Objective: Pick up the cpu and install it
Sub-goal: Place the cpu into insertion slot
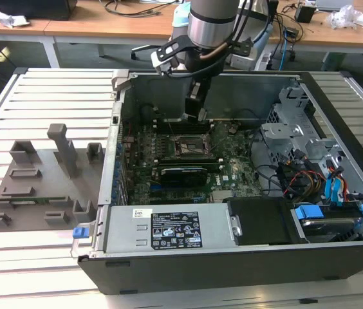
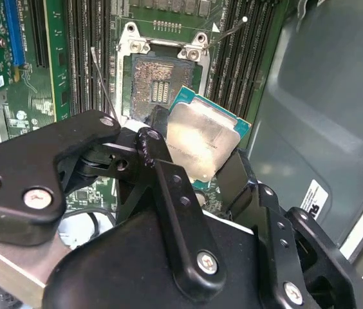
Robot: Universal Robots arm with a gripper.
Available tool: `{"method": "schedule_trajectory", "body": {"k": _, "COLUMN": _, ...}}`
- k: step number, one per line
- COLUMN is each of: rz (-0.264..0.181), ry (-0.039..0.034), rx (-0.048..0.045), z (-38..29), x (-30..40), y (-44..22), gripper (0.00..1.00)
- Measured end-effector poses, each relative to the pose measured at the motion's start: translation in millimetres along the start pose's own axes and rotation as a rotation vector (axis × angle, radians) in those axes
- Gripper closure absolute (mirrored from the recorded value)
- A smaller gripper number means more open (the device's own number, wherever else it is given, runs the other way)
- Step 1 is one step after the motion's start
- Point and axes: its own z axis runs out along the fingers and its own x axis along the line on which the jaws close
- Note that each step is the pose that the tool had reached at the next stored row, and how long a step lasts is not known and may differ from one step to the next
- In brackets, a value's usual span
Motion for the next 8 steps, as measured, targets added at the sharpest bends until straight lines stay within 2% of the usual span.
{"method": "schedule_trajectory", "body": {"k": 2, "rz": 0.018, "ry": 0.0006, "rx": -0.0005, "z": 0.1, "x": 0.0, "y": 0.0, "gripper": 0.45}}
{"method": "schedule_trajectory", "body": {"k": 4, "rz": -0.004, "ry": -0.0004, "rx": 0.0, "z": 0.0, "x": -0.1, "y": 0.0, "gripper": 0.45}}
{"method": "schedule_trajectory", "body": {"k": 5, "rz": -0.037, "ry": -0.0055, "rx": -0.0006, "z": 0.1, "x": 0.0, "y": 0.0, "gripper": 0.45}}
{"method": "schedule_trajectory", "body": {"k": 6, "rz": -0.065, "ry": -0.0136, "rx": -0.0025, "z": 0.1, "x": -0.1, "y": 0.0, "gripper": 0.45}}
{"method": "schedule_trajectory", "body": {"k": 7, "rz": -0.087, "ry": -0.0269, "rx": -0.0067, "z": 0.1, "x": 0.0, "y": 0.0, "gripper": 0.45}}
{"method": "schedule_trajectory", "body": {"k": 8, "rz": -0.099, "ry": -0.0364, "rx": -0.0098, "z": 0.1, "x": 0.0, "y": 0.0, "gripper": 0.45}}
